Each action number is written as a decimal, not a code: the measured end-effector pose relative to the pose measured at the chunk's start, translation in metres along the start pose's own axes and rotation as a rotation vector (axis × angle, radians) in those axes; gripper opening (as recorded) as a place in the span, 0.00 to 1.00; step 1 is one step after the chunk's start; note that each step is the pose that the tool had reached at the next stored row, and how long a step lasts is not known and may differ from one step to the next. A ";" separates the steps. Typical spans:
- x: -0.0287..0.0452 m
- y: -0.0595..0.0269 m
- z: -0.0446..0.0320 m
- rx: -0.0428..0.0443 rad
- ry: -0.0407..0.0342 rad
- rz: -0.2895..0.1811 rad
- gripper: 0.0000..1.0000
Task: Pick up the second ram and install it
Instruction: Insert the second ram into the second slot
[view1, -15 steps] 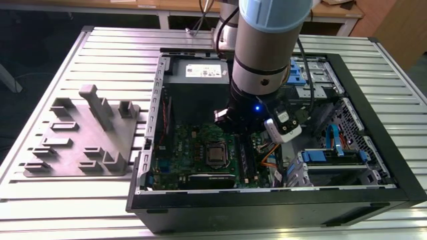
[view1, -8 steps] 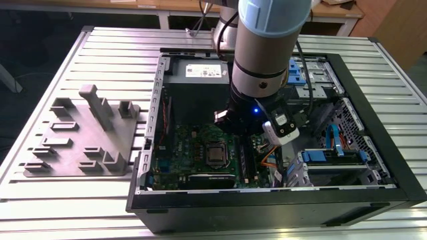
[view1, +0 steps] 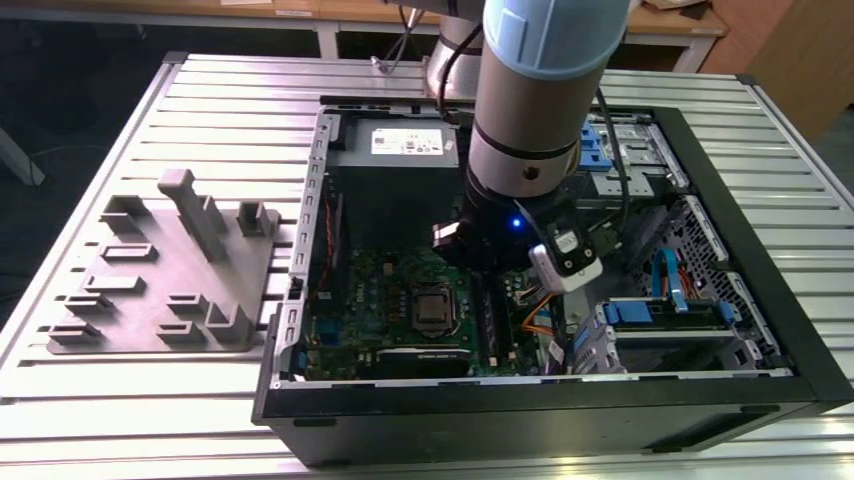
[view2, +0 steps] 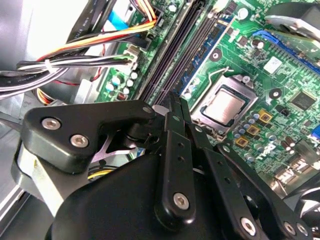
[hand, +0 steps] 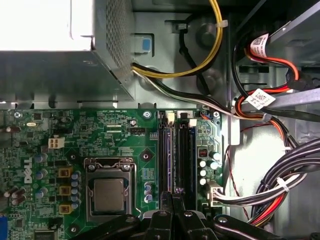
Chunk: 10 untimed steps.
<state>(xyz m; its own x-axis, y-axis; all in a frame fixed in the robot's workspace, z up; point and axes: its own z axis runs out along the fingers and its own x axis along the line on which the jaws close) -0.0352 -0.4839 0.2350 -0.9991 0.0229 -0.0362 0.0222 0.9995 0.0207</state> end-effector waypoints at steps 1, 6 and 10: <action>-0.0002 0.0000 0.0003 0.0000 0.0000 -0.001 0.08; -0.0004 0.0000 0.0017 -0.0002 0.0001 -0.007 0.08; -0.0004 -0.0001 0.0032 -0.0001 0.0002 -0.007 0.08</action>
<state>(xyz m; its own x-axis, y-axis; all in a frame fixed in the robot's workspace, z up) -0.0347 -0.4839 0.2318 -0.9992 0.0163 -0.0361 0.0155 0.9997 0.0205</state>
